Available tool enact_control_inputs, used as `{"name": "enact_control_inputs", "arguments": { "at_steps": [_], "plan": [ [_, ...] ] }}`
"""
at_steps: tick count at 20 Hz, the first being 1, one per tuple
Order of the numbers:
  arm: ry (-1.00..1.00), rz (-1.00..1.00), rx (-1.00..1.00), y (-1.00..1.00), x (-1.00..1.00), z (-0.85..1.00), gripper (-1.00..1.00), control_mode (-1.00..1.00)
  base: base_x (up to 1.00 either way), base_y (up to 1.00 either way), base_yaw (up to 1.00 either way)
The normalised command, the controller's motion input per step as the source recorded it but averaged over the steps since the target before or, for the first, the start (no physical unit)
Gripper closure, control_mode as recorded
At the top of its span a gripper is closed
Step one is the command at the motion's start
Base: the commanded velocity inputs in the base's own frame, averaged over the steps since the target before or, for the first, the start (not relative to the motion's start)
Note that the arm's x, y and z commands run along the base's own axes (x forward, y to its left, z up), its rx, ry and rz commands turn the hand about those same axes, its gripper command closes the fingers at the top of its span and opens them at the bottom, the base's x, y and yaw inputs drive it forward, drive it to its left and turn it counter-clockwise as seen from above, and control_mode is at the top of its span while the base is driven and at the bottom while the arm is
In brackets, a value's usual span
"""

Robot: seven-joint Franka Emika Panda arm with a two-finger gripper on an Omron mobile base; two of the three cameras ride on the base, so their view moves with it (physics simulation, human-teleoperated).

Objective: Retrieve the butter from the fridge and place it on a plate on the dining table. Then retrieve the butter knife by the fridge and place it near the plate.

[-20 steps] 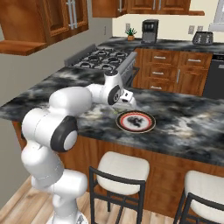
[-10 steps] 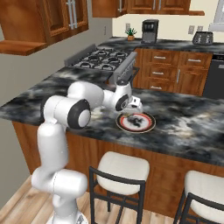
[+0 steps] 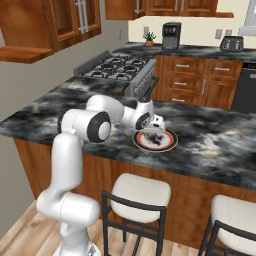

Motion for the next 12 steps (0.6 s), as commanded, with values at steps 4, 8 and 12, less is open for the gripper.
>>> {"name": "enact_control_inputs", "arguments": {
  "at_steps": [4,8,12],
  "plan": [
    [0.00,-0.03,0.00,-0.23,0.07,-0.19,1.00,-1.00,0.00,0.00,0.00],
    [0.01,-0.05,0.00,-0.17,0.14,-0.24,1.00,-1.00,0.00,0.00,0.00],
    [0.01,-0.02,0.00,-0.04,0.21,-0.28,1.00,-1.00,0.00,0.00,0.00]
  ]
}}
